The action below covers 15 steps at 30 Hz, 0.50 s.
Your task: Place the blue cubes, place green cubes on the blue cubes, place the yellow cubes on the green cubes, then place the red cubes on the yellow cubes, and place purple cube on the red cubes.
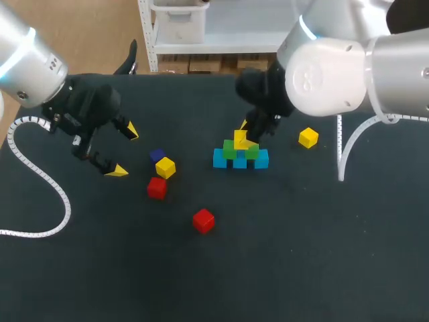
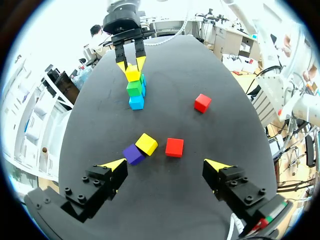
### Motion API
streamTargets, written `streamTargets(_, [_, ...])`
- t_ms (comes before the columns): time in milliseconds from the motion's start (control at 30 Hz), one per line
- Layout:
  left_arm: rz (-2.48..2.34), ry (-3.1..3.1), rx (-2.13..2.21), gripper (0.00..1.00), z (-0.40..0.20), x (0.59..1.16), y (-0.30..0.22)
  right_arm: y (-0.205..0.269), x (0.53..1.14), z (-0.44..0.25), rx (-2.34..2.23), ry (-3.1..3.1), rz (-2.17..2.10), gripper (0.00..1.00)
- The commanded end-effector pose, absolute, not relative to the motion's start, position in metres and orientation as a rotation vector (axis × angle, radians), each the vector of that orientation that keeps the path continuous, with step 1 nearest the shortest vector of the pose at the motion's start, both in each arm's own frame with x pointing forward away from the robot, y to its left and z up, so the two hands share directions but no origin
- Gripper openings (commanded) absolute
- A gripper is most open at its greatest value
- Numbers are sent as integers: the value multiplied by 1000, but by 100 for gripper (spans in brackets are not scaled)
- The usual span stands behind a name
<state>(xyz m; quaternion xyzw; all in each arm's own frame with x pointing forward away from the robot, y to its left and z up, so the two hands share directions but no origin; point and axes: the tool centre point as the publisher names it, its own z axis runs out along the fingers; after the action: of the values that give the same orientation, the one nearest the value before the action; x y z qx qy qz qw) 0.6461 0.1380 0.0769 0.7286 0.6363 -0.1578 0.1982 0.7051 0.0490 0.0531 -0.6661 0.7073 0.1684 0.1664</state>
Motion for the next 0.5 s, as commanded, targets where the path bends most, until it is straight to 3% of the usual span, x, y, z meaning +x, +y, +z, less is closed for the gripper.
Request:
streamTargets(33, [-443,1773,2038,100,76,646,139,50,707,53,-1899,2014,482,19])
streamTargets(500, [-443,1773,2038,100,76,646,139,49,707,53,-1900,2018,485,28])
